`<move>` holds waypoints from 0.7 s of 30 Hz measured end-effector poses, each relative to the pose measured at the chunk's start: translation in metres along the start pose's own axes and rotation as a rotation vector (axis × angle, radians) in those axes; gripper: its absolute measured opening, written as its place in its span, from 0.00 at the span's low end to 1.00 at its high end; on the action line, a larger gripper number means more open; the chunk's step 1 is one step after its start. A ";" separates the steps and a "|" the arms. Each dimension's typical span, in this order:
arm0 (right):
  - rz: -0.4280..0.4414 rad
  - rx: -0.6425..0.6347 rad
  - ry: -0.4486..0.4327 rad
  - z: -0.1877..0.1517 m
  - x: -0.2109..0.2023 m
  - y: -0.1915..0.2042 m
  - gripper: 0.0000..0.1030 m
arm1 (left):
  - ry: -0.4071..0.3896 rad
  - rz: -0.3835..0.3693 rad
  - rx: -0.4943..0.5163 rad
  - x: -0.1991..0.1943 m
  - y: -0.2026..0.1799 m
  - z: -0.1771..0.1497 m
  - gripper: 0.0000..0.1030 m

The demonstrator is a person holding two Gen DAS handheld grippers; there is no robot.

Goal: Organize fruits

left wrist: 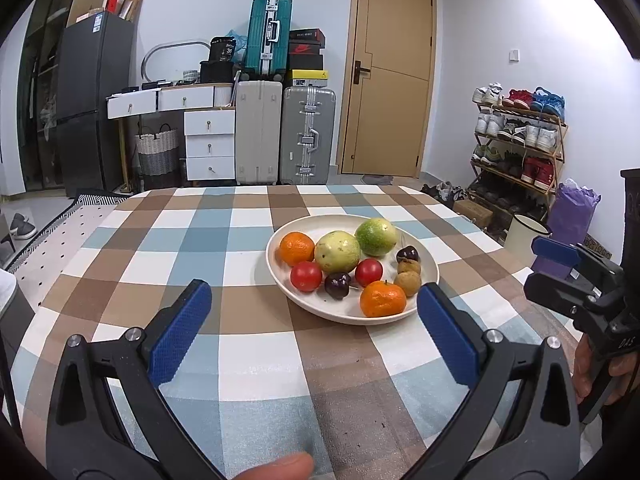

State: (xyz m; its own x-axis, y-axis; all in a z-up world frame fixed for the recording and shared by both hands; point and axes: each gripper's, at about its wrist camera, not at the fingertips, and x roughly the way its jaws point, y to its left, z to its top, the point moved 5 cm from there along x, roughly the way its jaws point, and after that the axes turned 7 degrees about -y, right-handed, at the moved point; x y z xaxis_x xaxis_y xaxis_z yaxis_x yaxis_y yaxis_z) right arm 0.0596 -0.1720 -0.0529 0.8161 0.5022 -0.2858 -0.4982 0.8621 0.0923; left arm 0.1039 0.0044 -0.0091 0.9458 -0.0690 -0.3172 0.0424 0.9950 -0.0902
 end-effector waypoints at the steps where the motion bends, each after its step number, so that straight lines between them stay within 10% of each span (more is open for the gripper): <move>1: -0.002 -0.002 -0.002 0.000 0.000 0.000 1.00 | 0.000 0.002 0.000 0.000 0.000 0.000 1.00; 21: -0.003 -0.004 -0.008 0.001 -0.002 0.001 1.00 | 0.012 0.003 0.001 0.001 -0.004 -0.001 1.00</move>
State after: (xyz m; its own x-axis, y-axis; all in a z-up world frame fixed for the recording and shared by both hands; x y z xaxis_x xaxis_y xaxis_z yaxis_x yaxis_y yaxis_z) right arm 0.0579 -0.1718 -0.0517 0.8201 0.4998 -0.2786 -0.4966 0.8636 0.0871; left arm 0.1043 0.0007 -0.0101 0.9419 -0.0667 -0.3292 0.0397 0.9953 -0.0879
